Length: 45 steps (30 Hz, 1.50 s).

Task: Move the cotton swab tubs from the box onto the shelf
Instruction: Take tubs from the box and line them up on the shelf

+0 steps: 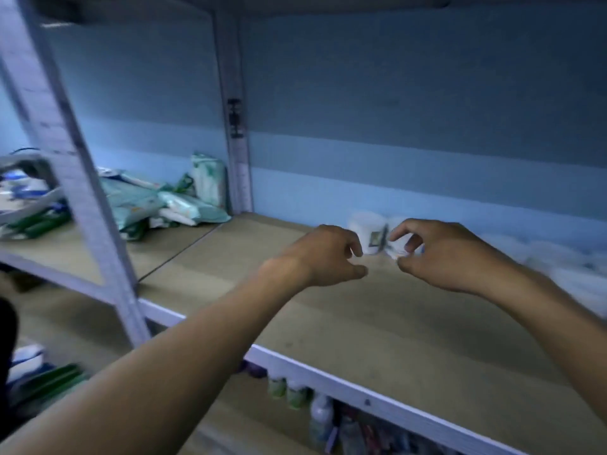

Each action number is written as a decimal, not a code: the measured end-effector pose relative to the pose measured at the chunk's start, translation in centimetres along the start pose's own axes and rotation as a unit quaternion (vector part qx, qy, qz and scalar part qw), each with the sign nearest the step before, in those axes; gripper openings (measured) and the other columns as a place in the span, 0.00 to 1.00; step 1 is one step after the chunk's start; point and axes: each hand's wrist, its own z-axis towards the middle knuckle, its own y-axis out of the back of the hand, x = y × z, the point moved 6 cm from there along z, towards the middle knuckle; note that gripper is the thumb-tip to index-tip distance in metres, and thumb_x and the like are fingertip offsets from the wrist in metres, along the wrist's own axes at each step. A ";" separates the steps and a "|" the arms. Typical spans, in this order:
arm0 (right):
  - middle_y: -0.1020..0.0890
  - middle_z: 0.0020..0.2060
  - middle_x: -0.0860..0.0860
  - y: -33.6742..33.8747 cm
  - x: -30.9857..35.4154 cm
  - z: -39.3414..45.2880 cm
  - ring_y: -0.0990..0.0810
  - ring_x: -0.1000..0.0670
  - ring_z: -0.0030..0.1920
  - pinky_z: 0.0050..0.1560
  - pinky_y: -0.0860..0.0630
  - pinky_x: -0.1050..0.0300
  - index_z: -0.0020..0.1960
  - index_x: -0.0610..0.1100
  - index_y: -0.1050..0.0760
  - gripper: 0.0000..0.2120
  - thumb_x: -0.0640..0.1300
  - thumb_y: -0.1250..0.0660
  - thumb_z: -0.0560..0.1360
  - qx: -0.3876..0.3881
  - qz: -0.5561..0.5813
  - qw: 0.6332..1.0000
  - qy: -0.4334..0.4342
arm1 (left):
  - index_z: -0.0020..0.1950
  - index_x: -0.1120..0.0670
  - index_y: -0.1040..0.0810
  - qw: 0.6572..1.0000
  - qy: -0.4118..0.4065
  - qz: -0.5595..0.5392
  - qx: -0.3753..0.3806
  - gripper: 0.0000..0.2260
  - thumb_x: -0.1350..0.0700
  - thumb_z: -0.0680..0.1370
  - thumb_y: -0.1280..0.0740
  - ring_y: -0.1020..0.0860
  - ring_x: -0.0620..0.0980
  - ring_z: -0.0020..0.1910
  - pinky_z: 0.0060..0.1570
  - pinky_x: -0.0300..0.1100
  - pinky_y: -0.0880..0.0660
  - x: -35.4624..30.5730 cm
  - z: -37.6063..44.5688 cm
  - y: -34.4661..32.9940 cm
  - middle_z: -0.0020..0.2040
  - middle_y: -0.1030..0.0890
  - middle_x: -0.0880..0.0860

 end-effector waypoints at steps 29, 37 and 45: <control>0.20 0.57 0.52 -43.3 32.4 -10.8 0.24 0.52 0.52 0.49 0.25 0.54 0.64 0.57 0.25 0.20 0.54 0.28 0.73 0.330 -0.004 0.887 0.323 | 0.59 0.52 0.22 0.904 0.417 0.012 0.095 0.17 0.47 0.73 0.26 0.22 0.53 0.54 0.52 0.47 0.23 36.3 -44.3 -9.6 0.55 0.20 0.52; 0.25 0.65 0.52 -53.5 31.7 -17.6 0.27 0.49 0.64 0.58 0.26 0.50 0.70 0.55 0.30 0.31 0.61 0.26 0.70 0.437 -0.040 0.826 0.354 | 0.74 0.51 0.33 0.870 0.470 -0.017 0.148 0.36 0.48 0.70 0.23 0.26 0.56 0.64 0.59 0.48 0.26 39.2 -49.9 -18.3 0.67 0.27 0.54; 0.32 0.69 0.52 -59.6 30.9 -23.6 0.26 0.42 0.62 0.49 0.24 0.47 0.72 0.58 0.41 0.43 0.66 0.26 0.62 0.451 -0.099 0.772 0.437 | 0.79 0.46 0.43 0.869 0.457 -0.081 0.173 0.44 0.47 0.69 0.22 0.27 0.60 0.66 0.61 0.50 0.27 40.1 -51.7 -25.1 0.74 0.38 0.54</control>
